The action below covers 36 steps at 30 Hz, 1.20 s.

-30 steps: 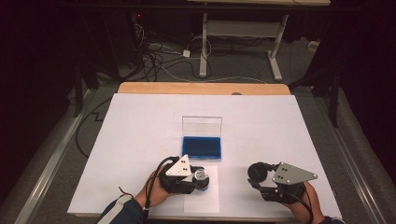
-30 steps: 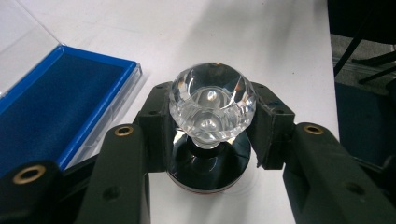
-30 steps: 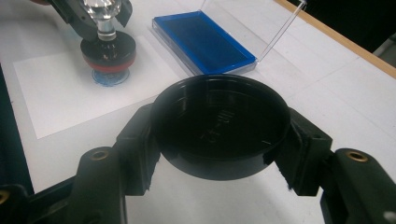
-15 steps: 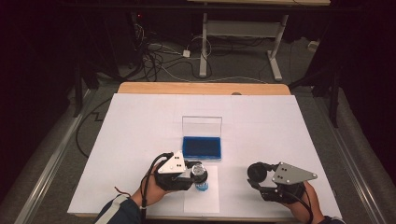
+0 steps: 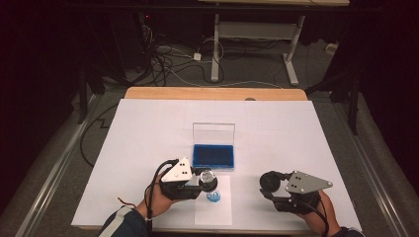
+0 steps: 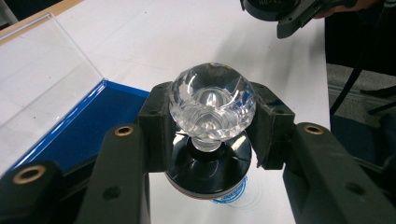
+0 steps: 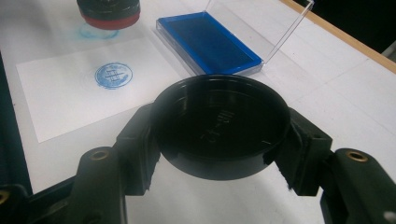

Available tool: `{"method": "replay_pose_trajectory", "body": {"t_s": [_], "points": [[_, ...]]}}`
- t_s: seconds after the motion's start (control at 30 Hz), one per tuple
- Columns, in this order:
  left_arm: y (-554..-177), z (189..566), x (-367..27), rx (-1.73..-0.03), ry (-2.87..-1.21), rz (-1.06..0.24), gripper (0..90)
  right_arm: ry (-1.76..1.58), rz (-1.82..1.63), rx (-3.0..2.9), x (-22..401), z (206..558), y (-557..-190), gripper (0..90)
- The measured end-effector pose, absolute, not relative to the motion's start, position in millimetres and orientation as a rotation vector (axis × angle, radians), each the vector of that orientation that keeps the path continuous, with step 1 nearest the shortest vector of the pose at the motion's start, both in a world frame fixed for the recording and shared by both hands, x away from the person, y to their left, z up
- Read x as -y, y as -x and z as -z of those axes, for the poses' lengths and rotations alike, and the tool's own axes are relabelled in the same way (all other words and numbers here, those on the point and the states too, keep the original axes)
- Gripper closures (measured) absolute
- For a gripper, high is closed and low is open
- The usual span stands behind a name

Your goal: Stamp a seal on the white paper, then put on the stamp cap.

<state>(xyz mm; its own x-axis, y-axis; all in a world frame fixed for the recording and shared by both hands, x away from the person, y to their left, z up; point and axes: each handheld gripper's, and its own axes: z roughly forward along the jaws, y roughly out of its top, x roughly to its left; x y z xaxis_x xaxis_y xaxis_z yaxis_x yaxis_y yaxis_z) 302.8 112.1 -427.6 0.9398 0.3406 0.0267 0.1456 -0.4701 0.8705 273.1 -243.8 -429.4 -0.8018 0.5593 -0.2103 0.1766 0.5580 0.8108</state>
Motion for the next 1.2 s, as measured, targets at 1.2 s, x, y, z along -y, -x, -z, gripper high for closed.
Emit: {"method": "replay_pose_trajectory", "body": {"t_s": [1.2], "points": [[-298.1,406.2,-119.0,-0.335,-1.973,-0.275,54.1,-0.576,-1.151,-2.371,236.1,432.5,-272.9,38.6]]}}
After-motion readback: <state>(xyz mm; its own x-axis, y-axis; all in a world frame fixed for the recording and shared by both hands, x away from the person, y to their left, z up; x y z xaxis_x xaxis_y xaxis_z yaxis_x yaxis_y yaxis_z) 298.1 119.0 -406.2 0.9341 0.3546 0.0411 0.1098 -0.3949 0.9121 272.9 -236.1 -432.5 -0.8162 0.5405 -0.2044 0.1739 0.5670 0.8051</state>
